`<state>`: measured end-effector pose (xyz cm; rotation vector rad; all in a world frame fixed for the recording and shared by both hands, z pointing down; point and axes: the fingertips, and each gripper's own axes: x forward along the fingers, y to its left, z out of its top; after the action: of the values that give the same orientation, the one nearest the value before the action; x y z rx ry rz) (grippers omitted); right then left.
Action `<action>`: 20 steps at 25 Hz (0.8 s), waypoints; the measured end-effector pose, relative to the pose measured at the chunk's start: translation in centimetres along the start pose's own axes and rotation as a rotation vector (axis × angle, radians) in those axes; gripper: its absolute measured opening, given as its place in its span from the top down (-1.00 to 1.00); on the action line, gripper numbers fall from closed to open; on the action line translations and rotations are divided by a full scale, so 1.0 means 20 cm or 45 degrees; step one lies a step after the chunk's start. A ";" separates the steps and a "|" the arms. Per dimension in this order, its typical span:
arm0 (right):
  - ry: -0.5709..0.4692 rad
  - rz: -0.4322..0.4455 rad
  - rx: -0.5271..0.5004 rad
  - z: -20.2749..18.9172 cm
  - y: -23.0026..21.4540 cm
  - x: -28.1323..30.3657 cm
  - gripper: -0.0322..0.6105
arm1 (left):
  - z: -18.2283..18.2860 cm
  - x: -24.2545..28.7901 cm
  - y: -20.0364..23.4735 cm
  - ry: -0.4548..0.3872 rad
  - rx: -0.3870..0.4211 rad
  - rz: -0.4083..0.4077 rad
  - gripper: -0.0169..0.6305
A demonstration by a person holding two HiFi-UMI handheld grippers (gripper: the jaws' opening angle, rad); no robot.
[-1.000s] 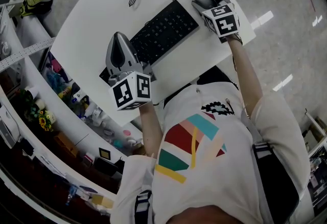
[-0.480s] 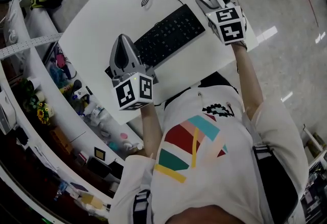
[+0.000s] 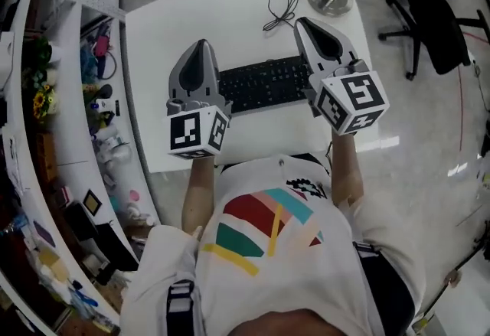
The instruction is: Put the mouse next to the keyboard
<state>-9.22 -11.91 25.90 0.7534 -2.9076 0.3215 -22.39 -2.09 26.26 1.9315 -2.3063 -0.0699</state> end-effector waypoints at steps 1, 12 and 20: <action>0.010 0.055 -0.015 0.01 0.08 0.04 0.85 | 0.03 -0.01 0.02 -0.021 0.000 0.012 0.81; 0.116 0.232 -0.111 -0.10 0.47 0.20 0.86 | 0.10 -0.14 0.12 -0.102 -0.037 0.067 0.81; 0.186 0.243 -0.079 -0.16 0.50 0.23 0.86 | 0.10 -0.13 0.16 -0.109 -0.059 0.075 0.81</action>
<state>-18.01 -4.81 27.97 0.4250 -2.8395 0.2903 -25.28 0.87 24.47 1.8719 -2.3917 -0.2027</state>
